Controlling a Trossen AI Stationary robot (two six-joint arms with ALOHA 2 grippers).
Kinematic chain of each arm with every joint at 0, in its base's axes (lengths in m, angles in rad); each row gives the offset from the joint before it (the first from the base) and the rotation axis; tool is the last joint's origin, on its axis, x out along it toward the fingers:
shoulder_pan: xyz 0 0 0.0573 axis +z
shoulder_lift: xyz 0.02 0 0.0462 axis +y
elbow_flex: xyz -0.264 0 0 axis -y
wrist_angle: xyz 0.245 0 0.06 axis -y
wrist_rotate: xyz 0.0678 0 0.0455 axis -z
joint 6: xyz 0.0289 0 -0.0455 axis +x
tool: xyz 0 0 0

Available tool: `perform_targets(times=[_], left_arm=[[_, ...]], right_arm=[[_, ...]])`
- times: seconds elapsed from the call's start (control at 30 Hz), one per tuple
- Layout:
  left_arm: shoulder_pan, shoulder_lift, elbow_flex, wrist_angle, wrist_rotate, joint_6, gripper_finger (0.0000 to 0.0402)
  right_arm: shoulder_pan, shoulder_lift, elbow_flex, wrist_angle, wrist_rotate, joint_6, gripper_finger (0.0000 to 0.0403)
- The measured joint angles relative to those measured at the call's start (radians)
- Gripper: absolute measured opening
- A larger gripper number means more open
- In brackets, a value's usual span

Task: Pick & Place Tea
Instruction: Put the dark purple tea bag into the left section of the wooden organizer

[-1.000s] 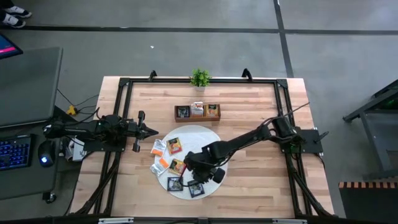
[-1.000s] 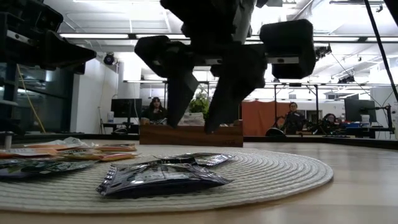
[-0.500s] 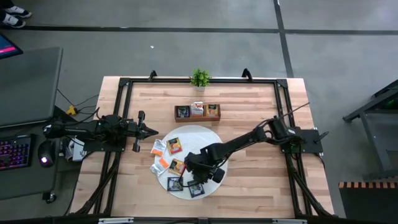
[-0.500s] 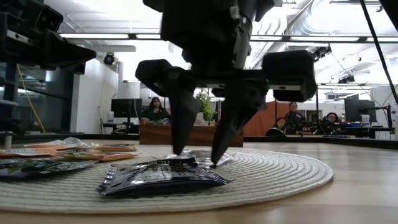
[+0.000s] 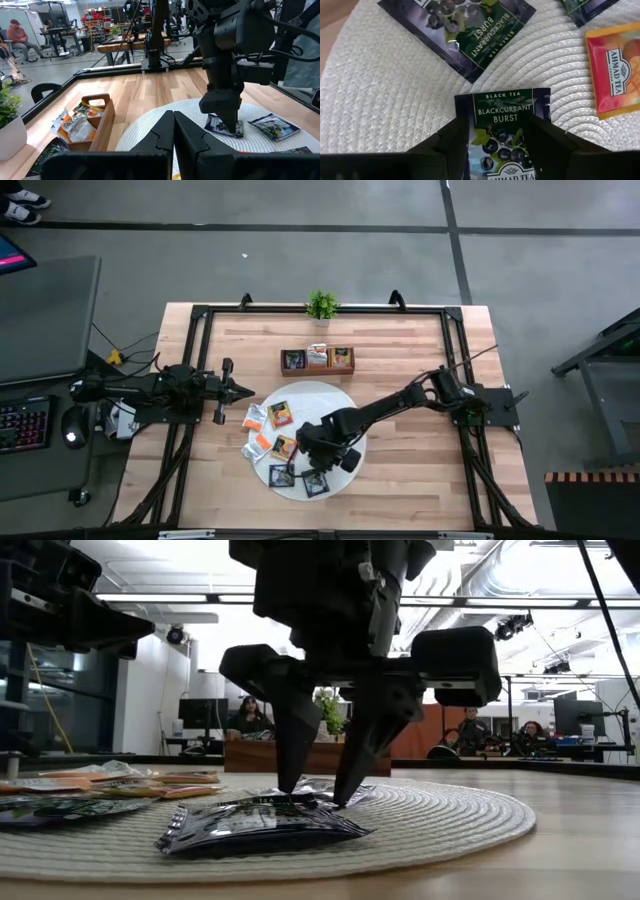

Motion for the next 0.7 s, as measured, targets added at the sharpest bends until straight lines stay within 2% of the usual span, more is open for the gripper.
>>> perform_targets(times=[0.53, 0.7], left_arm=[[0.000, 0.000, 0.000, 0.000, 0.000, 0.000, 0.0001], [0.000, 0.000, 0.000, 0.000, 0.000, 0.000, 0.0001]], right_arm=[[-0.002, 0.049, 0.005, 0.016, -0.027, 0.082, 0.0094], [-0.002, 0.050, 0.004, 0.013, -0.032, 0.114, 0.0052]])
